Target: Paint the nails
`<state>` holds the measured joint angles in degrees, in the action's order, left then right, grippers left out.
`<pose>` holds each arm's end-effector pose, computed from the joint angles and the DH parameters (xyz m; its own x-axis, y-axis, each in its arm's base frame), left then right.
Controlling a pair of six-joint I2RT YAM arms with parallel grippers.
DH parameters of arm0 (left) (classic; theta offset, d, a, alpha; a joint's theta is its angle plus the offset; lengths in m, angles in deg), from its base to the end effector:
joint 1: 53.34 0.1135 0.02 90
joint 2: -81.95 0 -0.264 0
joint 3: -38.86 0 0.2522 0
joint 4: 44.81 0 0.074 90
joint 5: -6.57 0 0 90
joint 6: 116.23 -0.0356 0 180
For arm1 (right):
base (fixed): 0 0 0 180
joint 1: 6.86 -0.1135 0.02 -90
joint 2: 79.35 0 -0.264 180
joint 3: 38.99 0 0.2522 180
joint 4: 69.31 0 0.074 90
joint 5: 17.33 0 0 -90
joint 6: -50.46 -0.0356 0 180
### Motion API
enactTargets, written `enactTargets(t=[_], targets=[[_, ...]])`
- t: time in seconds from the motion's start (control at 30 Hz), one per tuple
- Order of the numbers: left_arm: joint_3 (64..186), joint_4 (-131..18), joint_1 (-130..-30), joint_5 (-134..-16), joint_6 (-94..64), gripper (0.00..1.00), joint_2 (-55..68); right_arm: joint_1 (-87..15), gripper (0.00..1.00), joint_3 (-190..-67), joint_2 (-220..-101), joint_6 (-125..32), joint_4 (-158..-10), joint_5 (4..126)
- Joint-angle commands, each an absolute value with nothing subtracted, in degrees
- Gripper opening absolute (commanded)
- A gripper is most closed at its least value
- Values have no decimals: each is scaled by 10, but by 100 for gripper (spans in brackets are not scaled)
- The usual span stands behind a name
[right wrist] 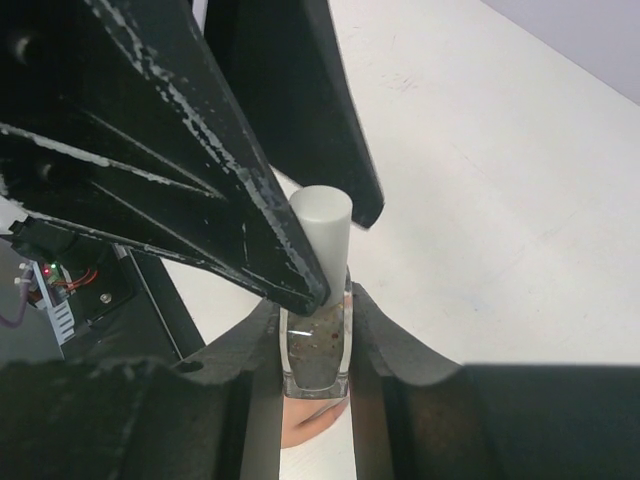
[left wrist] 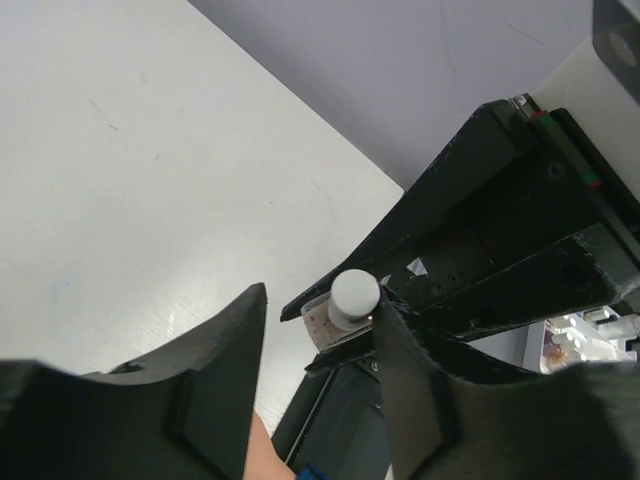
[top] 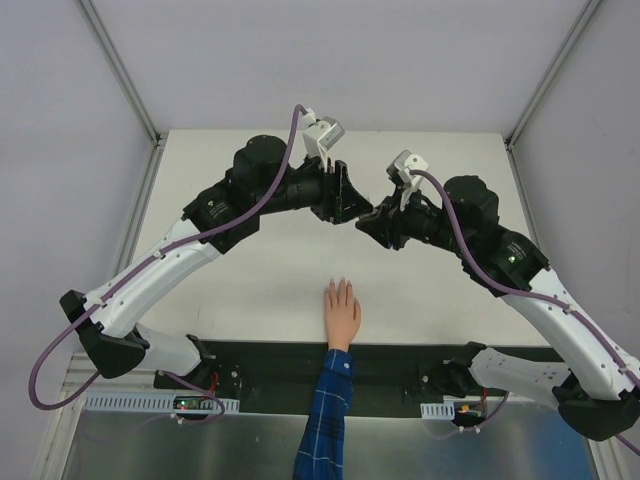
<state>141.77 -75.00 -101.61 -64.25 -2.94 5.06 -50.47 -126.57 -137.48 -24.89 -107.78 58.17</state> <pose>0.1870 -0.2273 0.4734 -0.4094 -0.1020 -0.9066 0.8286 0.3743 -0.4163 0.1440 0.1495 0.4447 0.1043 -0.2388 -0.9655 -0.8480 0.4858 -0.2118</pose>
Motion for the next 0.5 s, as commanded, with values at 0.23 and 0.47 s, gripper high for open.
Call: enactTargets(t=[0.23, 0.47], targets=[[1453, -733, -1026, -462, -75, 0, 21, -511, 0, -1268, -1322, -238, -1043, 585], [1400, -660, -1026, -236, -141, 0, 56, -475, 0, -1225, -1273, -293, -962, 244]])
